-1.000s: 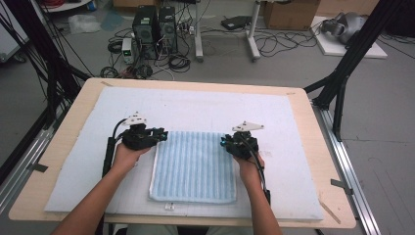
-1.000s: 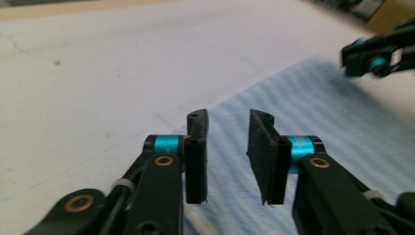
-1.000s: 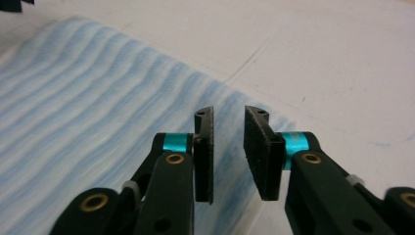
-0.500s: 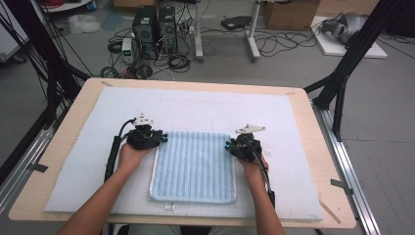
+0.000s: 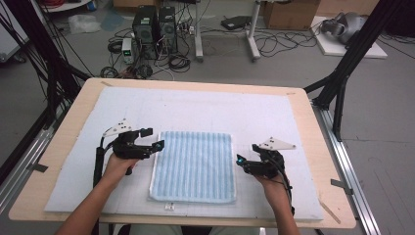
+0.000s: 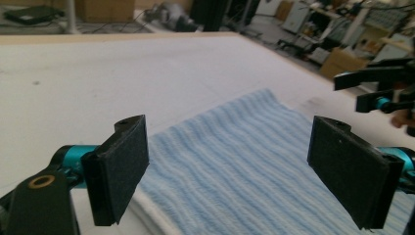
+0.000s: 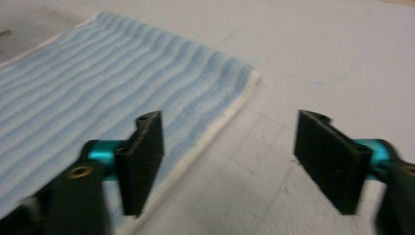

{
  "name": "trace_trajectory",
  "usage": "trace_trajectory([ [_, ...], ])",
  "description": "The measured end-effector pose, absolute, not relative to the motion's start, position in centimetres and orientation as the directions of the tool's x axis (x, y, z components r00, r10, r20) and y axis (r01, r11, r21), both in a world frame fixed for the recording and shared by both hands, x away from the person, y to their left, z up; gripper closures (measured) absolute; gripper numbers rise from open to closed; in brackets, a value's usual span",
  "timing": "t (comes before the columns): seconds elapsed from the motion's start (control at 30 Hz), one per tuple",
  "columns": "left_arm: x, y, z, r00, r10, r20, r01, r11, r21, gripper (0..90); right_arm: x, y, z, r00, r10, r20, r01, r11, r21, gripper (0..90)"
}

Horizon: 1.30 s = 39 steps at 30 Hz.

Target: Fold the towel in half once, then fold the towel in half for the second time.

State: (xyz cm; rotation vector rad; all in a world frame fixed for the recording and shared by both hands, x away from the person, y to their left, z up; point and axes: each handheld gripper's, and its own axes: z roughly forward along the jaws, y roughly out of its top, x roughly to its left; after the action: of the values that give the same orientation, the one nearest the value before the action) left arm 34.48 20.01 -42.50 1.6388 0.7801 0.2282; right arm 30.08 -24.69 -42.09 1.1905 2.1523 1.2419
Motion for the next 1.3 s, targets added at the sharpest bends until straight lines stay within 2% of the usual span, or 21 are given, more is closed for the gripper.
trace_trajectory([
  [0.1, 34.2, 20.3, -42.6, 0.741, 0.619, -0.260, 0.355, -0.032, 0.934, 16.0, 29.7, -25.3, -42.1, -0.559, 0.826, 0.081, 0.480, 0.242, 0.843, 11.7],
  [0.4, 33.4, 21.1, -43.1, 0.720, 0.646, -0.253, 0.348, -0.021, 0.937, 16.4, 29.0, -26.5, -41.8, -0.559, 0.826, 0.074, 0.423, 0.207, 0.882, 11.4],
  [0.6, 33.3, 20.8, -42.9, 0.725, 0.649, -0.231, 0.340, -0.046, 0.939, 17.4, 28.9, -25.9, -41.8, -0.569, 0.822, 0.036, 0.394, 0.234, 0.889, 11.4],
  [1.3, 34.0, 20.7, -43.2, 0.694, 0.675, -0.249, 0.365, -0.033, 0.930, 19.6, 28.9, -26.2, -42.8, -0.561, 0.826, 0.062, 0.439, 0.233, 0.868, 11.4],
])
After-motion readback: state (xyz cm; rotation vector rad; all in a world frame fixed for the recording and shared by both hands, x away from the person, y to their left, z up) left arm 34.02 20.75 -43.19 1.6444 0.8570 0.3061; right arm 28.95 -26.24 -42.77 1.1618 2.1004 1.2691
